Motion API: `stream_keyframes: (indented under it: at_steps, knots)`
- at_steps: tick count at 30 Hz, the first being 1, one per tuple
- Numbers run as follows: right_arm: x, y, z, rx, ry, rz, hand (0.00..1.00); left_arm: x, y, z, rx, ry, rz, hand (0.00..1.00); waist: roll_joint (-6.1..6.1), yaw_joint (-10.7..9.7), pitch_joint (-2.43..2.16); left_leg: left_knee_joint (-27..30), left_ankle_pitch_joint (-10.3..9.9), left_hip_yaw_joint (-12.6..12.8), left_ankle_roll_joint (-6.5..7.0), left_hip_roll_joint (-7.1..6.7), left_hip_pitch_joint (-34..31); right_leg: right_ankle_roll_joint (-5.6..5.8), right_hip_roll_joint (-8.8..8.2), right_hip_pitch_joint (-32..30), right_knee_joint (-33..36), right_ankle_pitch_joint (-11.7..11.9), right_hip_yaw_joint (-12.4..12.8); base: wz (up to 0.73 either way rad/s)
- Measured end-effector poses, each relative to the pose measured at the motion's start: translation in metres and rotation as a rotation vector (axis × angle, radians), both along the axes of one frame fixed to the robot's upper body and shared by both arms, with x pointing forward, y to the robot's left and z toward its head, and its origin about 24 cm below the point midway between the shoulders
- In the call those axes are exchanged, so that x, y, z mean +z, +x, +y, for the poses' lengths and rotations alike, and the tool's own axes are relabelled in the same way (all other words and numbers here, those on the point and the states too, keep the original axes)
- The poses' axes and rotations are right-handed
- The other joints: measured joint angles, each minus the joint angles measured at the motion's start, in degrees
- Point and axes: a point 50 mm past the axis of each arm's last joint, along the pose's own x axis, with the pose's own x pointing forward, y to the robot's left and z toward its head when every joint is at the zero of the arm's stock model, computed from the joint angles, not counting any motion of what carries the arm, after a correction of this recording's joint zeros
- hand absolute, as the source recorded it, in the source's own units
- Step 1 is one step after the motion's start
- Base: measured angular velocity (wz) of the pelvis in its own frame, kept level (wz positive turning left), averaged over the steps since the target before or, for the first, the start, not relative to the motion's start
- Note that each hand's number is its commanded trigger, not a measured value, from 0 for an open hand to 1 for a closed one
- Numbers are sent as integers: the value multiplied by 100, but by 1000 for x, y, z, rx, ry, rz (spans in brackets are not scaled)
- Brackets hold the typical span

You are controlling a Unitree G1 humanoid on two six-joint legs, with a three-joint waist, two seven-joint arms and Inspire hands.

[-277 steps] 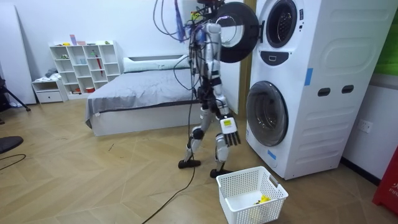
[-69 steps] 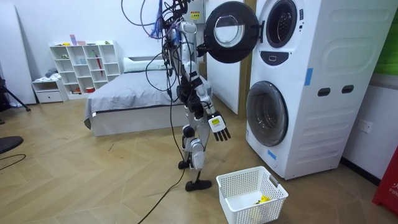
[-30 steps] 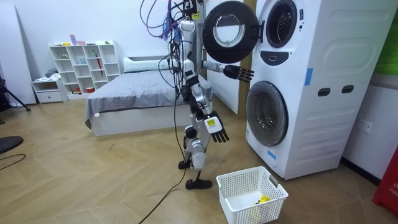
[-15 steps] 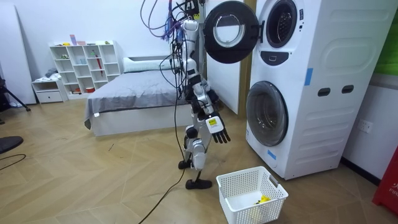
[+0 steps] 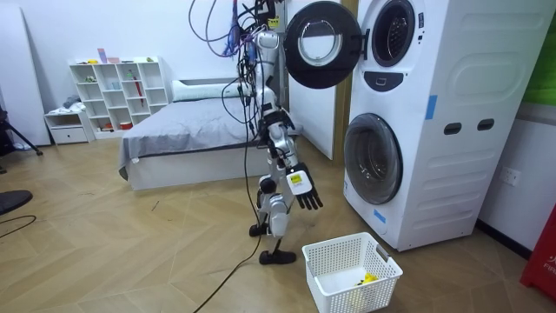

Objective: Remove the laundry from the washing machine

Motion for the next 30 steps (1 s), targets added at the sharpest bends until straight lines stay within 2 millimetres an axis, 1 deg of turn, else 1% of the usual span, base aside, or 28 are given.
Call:
stream_keyframes:
  at_steps: [1,2,3,4,5,7,8,10,11,13,14,16,18,19,21,23,24,25,27,28,30]
  knots:
    - [0,-2,0,-3,0,4,0,6,7,8,1,31,-13,0,7,7,-6,-1,1,1,-2,2,10,-3,10,12,-6,-8,28,-5]
    - [0,-3,-1,-5,-2,6,0,9,10,11,2,45,-20,0,6,13,-7,-2,2,5,-2,2,17,-3,12,19,-4,-8,37,-9]
    - [1,-2,-2,-7,-9,5,0,14,16,17,9,66,-37,0,39,38,-30,0,2,39,-1,2,25,-3,16,22,2,-8,71,-9]
    - [1,-1,-3,-9,-16,2,0,20,23,23,26,86,-62,0,46,41,-54,1,2,42,-1,-1,21,-1,12,17,9,-9,77,-7]
    - [1,0,-3,-5,-18,3,0,23,27,26,35,100,-76,0,30,42,-56,1,2,42,-1,-3,20,2,9,15,12,-11,75,0]
    - [1,-1,-3,4,-22,11,0,42,46,41,40,165,-141,0,-10,55,-64,24,3,40,0,-1,0,3,11,13,-16,-10,72,0]
    - [0,-3,-4,-5,-21,17,0,48,51,44,36,180,-159,0,-32,63,-67,48,2,41,0,-1,-7,3,8,14,-14,-9,71,0]
    - [3,-4,-9,-37,-41,-1,0,71,69,58,30,250,-245,0,-37,82,-70,60,1,44,0,-6,-10,7,-2,22,-15,-6,70,0]
    - [4,-2,-10,-38,-47,-8,0,78,74,61,35,265,-270,0,-30,84,-69,60,1,45,0,-7,-11,8,-3,22,-15,-6,71,0]
    - [5,-6,-14,-40,-62,-4,0,105,91,71,40,329,-374,0,3,81,-61,60,1,44,0,-7,-5,8,-3,16,-24,-6,63,0]
    - [6,-5,-14,-35,-65,-6,0,111,95,73,43,345,-396,0,17,94,-63,60,1,37,0,-7,-9,8,-3,19,-23,-6,57,0]
    - [8,-4,-18,-28,-78,-11,0,137,108,81,34,422,-468,0,87,97,-57,67,1,17,0,-6,-29,8,-3,18,-22,-6,53,0]
    - [9,-7,-19,-27,-82,-8,0,143,111,81,28,434,-486,0,102,116,-48,72,1,-37,0,-7,-69,8,-3,1,-21,-6,37,13]
    - [9,-7,-19,-25,-79,-8,0,149,114,82,22,451,-500,0,106,136,-45,74,1,-63,0,-7,-83,8,-5,-6,-20,-6,14,16]
    - [9,-9,-19,-23,-79,-3,0,157,115,86,26,478,-511,0,112,187,-42,84,1,-66,0,-6,-90,8,-4,-18,-19,-6,12,7]
    - [9,-10,-19,-15,-75,-7,0,173,120,86,40,513,-561,0,101,264,-49,86,-2,-128,0,-8,-124,8,-5,-37,-13,-5,-20,17]
    - [10,-12,-20,-9,-78,-3,0,184,123,86,46,546,-600,0,82,308,-56,106,-1,-202,0,-17,-172,14,-17,-60,-10,4,-50,31]
    - [10,-12,-21,3,-84,1,0,193,125,86,54,582,-621,0,69,318,-49,149,-1,-263,1,-26,-193,16,-29,-58,-15,13,-65,30]
    - [10,-11,-20,38,-86,13,0,205,128,90,76,623,-639,0,60,315,-41,171,0,-358,3,-34,-194,17,-37,-5,-19,13,-103,26]
    - [10,-8,-19,59,-80,8,0,212,132,90,90,645,-660,0,52,311,-34,192,0,-413,2,-38,-202,17,-43,31,-24,13,-181,25]
    - [10,-6,-19,63,-72,2,0,223,135,86,97,674,-703,0,41,310,-27,248,0,-505,2,-49,-255,18,-53,46,-30,12,-232,28]
